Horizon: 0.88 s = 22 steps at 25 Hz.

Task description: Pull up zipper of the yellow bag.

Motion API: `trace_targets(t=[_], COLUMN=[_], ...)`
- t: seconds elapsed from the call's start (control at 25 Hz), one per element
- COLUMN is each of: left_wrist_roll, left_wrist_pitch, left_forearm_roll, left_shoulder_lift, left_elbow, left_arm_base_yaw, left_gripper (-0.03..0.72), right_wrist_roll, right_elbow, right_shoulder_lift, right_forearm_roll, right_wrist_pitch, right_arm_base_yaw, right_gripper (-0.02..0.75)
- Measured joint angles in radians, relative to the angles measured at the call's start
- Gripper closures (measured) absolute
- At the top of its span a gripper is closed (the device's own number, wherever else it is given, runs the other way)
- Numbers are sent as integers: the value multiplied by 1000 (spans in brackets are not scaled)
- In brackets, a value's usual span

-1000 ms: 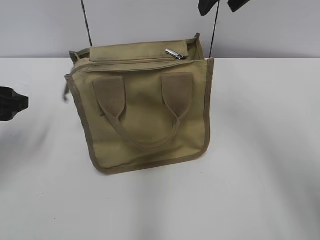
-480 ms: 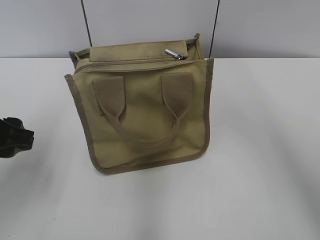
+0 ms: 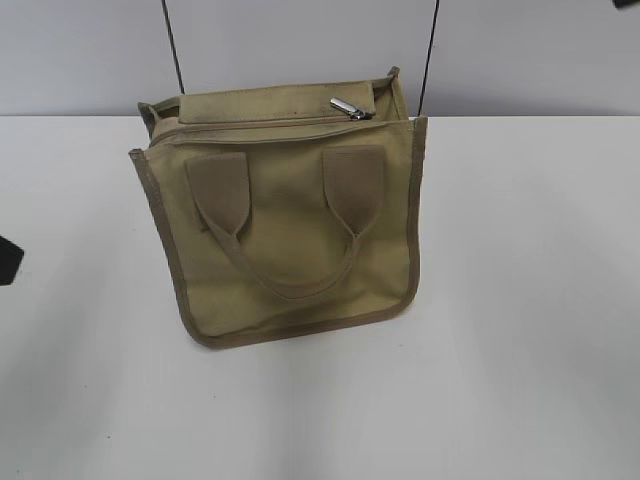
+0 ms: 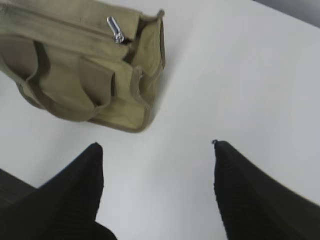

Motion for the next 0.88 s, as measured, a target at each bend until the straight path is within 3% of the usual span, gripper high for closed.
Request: trace_targets(t=[0.24, 0.6, 0.88], left_wrist_roll=[39, 61, 69], left_wrist_pitch=[224, 331, 325], left_forearm_roll=[6, 73, 73], left_shoulder_lift=[-257, -625, -771], left_elbow=[-3, 44, 191], left_arm_base_yaw=[0, -2, -2], left_gripper=[143, 137, 137], right_wrist_roll=[14, 38, 38], right_elbow=[356, 719, 907], right_shoulder_lift=[-360, -909, -1103], right_forearm_roll=[0, 0, -3], right_wrist_pitch=[-8, 9, 11], right_arm_base_yaw=[0, 0, 0], right_gripper=[176, 150, 150])
